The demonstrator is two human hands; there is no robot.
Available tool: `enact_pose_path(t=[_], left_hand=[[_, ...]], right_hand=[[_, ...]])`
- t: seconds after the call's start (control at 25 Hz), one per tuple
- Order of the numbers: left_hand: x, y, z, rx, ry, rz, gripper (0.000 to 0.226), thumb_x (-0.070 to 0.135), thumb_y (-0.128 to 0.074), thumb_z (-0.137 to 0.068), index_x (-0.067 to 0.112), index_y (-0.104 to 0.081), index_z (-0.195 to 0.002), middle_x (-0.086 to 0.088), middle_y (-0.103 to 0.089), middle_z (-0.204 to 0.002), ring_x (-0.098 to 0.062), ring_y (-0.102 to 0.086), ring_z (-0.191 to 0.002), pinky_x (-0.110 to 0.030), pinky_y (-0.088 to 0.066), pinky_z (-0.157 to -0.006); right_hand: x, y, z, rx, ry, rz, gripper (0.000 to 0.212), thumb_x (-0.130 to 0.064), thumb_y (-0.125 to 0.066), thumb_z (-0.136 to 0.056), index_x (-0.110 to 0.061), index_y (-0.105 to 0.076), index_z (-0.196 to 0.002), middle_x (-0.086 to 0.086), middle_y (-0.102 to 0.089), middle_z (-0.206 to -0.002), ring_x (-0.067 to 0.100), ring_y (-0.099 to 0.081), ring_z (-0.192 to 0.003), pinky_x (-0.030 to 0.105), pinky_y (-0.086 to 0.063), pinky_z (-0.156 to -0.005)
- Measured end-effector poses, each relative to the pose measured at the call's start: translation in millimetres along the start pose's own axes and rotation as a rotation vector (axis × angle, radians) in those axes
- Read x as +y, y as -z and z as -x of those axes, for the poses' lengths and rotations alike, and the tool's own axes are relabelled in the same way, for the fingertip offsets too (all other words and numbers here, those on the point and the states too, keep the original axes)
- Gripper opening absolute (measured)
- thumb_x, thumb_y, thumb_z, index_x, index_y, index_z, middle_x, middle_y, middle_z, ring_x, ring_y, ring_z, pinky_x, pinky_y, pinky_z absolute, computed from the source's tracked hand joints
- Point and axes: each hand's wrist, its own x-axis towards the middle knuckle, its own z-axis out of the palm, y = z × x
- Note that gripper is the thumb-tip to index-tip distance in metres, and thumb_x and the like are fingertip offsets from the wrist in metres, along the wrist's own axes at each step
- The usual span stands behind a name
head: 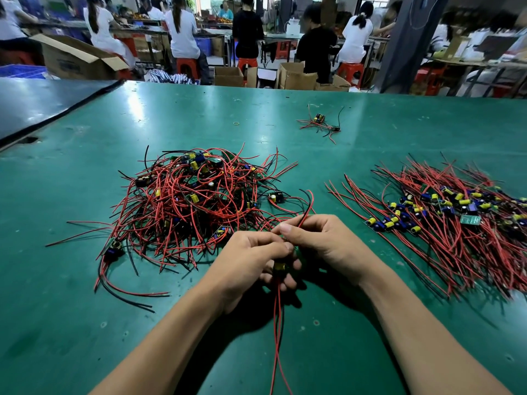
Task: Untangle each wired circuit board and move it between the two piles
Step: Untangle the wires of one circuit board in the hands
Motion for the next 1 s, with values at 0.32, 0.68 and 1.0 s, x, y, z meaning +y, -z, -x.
enact_pose_path(t=[0.32,0.68,1.0], left_hand=[[3,-3,-3,-0.021,0.020,-0.067,0.016,0.006,-0.060,-0.092,0.003,-0.067,-0.079,-0.018,-0.072,-0.081,-0.024,-0.063,-0.051,-0.026,-0.051,-0.050],[-4,-4,-3,0.028,-0.043,-0.037,0.022,0.017,-0.058,-0.097,0.001,-0.069,-0.085,-0.013,-0.066,-0.064,-0.019,-0.056,-0.044,-0.024,-0.048,-0.048],[-2,-3,-2,0.001,-0.001,-0.107,0.021,0.016,-0.060,-0.095,0.002,-0.072,-0.086,-0.009,-0.064,-0.059,-0.016,-0.051,-0.044,-0.019,-0.042,-0.047]], right_hand=[[7,2,-15,0.434,0.278,0.285,0.033,-0.044,-0.071,-0.089,-0.018,-0.077,-0.071,-0.012,-0.052,-0.050,0.000,-0.037,-0.041,0.011,-0.028,-0.044],[5,-2,-6,-0.086,0.013,-0.176,0.035,-0.035,-0.079,-0.087,-0.006,-0.072,-0.104,0.016,-0.056,-0.062,0.026,-0.058,-0.046,0.034,-0.050,-0.051],[2,8,-9,0.308,0.281,0.280,0.039,-0.052,-0.070,-0.081,-0.014,-0.080,-0.083,-0.017,-0.046,-0.044,0.001,-0.039,-0.042,0.008,-0.032,-0.050]])
